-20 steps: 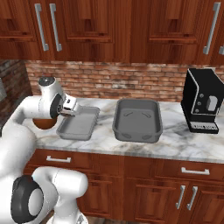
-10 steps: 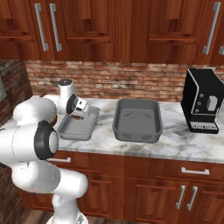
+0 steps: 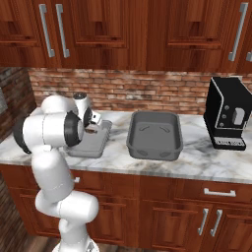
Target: Place one mushroom and one chicken drumstick in each tupperware on the nearby counter, to pack two identical lunches.
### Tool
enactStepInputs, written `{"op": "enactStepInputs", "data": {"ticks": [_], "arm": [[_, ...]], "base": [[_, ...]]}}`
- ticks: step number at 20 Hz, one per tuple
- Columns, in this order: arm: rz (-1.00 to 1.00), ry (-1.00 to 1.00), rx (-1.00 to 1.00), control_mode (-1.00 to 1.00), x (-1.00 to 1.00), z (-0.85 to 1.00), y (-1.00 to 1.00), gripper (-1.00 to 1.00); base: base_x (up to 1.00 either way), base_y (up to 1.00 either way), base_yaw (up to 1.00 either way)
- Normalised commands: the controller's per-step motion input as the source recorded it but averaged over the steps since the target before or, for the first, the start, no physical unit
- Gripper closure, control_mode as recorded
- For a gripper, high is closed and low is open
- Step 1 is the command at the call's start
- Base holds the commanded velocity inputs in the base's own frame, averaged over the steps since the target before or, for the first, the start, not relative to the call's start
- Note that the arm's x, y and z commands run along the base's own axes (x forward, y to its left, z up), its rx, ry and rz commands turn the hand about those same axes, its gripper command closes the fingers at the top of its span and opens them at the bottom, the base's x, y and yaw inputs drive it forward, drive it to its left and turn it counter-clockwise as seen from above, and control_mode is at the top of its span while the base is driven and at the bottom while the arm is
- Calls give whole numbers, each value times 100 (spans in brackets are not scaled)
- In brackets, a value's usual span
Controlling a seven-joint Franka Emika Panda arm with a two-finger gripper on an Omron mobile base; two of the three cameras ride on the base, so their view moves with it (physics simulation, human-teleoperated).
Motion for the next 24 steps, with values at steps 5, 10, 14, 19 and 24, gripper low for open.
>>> {"op": "enactStepInputs", "data": {"ticks": [5, 10, 14, 19, 24], "arm": [[0, -5, 0, -100, 60, -43, 17, 100], [0, 0, 0, -100, 74, -19, 0, 100], [0, 0, 0, -100, 92, -7, 0, -100], [0, 0, 0, -100, 14, -7, 0, -100], [0, -2, 0, -100, -45, 23, -2, -100]], "base": [[0, 0, 0], [0, 0, 0], [0, 0, 0], [0, 0, 0], [0, 0, 0]]}}
